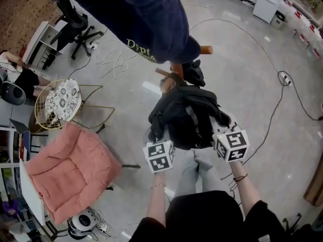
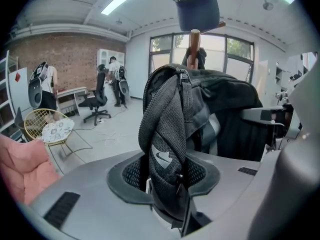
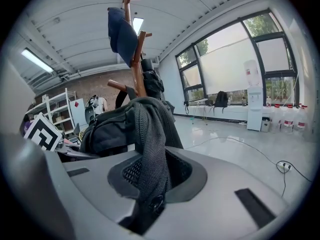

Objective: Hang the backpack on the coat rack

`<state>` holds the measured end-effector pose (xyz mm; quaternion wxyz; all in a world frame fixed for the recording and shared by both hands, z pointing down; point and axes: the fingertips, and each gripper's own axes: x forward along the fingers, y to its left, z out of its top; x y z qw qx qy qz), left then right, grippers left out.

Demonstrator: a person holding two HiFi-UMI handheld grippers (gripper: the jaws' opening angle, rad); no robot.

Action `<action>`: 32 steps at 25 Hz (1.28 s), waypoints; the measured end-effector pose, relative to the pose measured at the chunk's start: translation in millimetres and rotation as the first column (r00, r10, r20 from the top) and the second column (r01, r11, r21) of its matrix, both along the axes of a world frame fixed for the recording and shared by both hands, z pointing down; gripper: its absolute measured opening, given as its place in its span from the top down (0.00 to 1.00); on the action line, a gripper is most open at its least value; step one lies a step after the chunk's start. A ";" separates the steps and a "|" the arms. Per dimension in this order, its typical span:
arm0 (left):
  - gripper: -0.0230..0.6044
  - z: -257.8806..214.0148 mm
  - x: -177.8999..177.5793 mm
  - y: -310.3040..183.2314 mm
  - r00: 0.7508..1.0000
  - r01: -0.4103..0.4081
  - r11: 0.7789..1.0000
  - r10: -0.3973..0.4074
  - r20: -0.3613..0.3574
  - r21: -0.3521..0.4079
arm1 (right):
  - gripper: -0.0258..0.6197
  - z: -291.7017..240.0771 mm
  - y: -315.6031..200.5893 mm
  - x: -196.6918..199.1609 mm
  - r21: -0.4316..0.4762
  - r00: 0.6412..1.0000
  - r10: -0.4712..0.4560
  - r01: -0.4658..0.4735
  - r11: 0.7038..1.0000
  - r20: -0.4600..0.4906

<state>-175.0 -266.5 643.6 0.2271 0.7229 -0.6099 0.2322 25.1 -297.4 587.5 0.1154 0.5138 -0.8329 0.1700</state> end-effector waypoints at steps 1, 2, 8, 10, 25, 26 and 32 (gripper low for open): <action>0.74 1.8 -0.7 -2.1 1.000 0.001 1.000 -0.001 0.002 0.002 | 0.89 2.0 -1.0 0.1 0.001 1.000 0.002 -0.002 1.000 -0.003; 0.74 3.3 -1.6 -4.3 1.000 0.003 1.000 -0.003 0.004 0.005 | 0.89 3.8 -2.1 0.0 0.001 1.000 0.004 -0.004 1.000 -0.006; 0.71 11.0 -6.7 -17.8 1.000 0.025 0.999 -0.025 0.000 0.021 | 0.88 14.0 -10.0 0.1 -0.006 1.000 0.012 -0.013 1.000 -0.018; 0.70 12.1 -8.4 -21.9 1.000 0.030 0.999 -0.029 -0.006 0.031 | 0.88 15.0 -11.1 0.7 -0.006 1.000 0.019 -0.019 1.000 -0.012; 0.59 15.5 -7.9 -27.7 0.991 0.073 0.995 -0.064 -0.120 0.069 | 0.70 20.8 -15.2 0.5 -0.049 0.991 0.056 -0.050 0.998 0.124; 0.54 14.3 -7.5 -26.8 0.987 0.082 0.994 -0.070 -0.145 0.079 | 0.67 20.3 -15.0 -0.6 -0.053 0.987 0.052 -0.044 0.998 0.150; 0.51 13.3 -8.5 -20.3 0.990 0.090 0.992 -0.080 -0.112 0.090 | 0.60 21.4 -6.4 -3.4 -0.036 0.990 0.021 -0.016 0.999 0.142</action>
